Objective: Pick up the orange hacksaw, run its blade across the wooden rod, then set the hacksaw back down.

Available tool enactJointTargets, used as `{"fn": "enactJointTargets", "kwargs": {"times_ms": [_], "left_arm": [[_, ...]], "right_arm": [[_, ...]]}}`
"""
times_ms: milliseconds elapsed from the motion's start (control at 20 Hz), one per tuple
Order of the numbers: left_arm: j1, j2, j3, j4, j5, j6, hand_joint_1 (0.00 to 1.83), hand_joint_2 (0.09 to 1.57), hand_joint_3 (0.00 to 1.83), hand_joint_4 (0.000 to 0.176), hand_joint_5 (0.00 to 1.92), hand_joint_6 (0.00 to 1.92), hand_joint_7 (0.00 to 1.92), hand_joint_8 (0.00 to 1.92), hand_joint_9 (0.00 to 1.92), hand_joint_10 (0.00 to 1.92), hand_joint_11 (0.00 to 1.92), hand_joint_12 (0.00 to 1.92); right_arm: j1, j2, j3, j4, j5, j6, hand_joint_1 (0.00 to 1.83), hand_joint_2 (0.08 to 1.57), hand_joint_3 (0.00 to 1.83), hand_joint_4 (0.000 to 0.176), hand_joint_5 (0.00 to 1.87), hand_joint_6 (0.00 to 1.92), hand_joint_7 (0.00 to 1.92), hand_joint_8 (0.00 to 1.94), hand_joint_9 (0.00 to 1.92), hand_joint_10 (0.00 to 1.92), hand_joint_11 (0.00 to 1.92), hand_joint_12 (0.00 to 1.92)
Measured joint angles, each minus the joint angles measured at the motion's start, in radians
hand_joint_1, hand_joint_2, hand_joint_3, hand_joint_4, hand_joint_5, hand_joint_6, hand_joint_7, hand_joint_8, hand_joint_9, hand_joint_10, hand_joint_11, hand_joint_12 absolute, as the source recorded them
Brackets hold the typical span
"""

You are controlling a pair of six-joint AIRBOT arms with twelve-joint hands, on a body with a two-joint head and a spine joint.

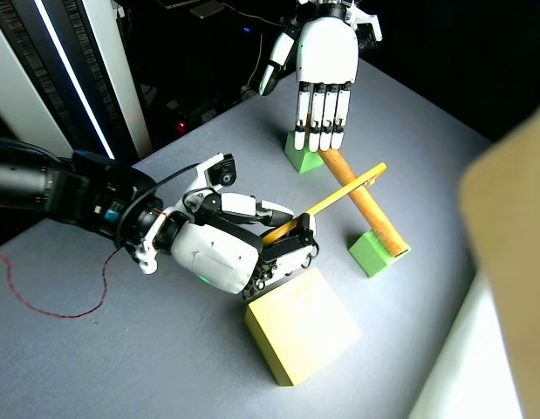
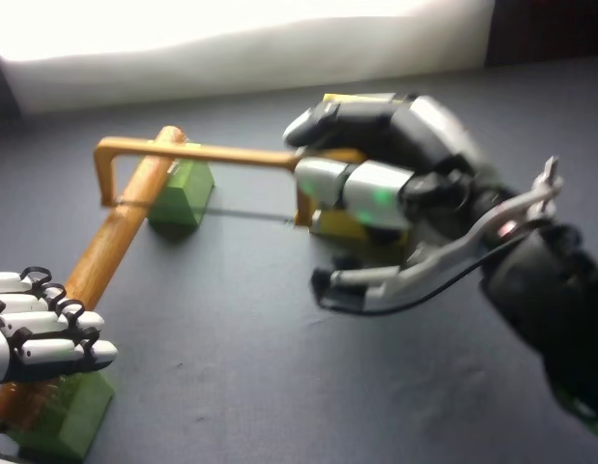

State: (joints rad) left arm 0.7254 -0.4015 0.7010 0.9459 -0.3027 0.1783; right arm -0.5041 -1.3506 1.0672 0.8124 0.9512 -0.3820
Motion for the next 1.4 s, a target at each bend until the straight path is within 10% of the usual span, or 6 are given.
{"fn": "enactJointTargets", "kwargs": {"times_ms": [550,1350,1400], "left_arm": [[-0.001,0.000,0.000,0.000,-0.001,0.000,0.00,1.18,0.00,0.000,0.13,0.00,0.09,0.00,0.10,0.00,0.00,0.40],[-0.005,0.000,-0.006,0.000,0.003,0.000,0.00,1.18,0.00,0.000,0.12,0.00,0.07,0.00,0.07,0.00,0.00,0.30],[-0.005,-0.001,-0.006,0.000,0.003,0.000,0.00,1.19,0.00,0.000,0.12,0.00,0.07,0.00,0.07,0.00,0.00,0.30]], "right_arm": [[-0.108,0.175,-0.169,0.010,0.096,0.077,1.38,1.11,0.00,0.000,0.90,0.91,0.98,1.00,1.01,1.24,0.91,1.34],[-0.319,-0.003,0.020,-0.208,0.172,0.244,1.36,1.14,0.00,0.000,0.84,0.98,0.89,1.14,0.95,1.31,0.82,1.37],[-0.324,-0.004,0.020,-0.213,0.176,0.244,1.23,1.19,0.00,0.000,0.75,1.19,0.90,1.22,0.83,1.04,0.73,1.41]]}}
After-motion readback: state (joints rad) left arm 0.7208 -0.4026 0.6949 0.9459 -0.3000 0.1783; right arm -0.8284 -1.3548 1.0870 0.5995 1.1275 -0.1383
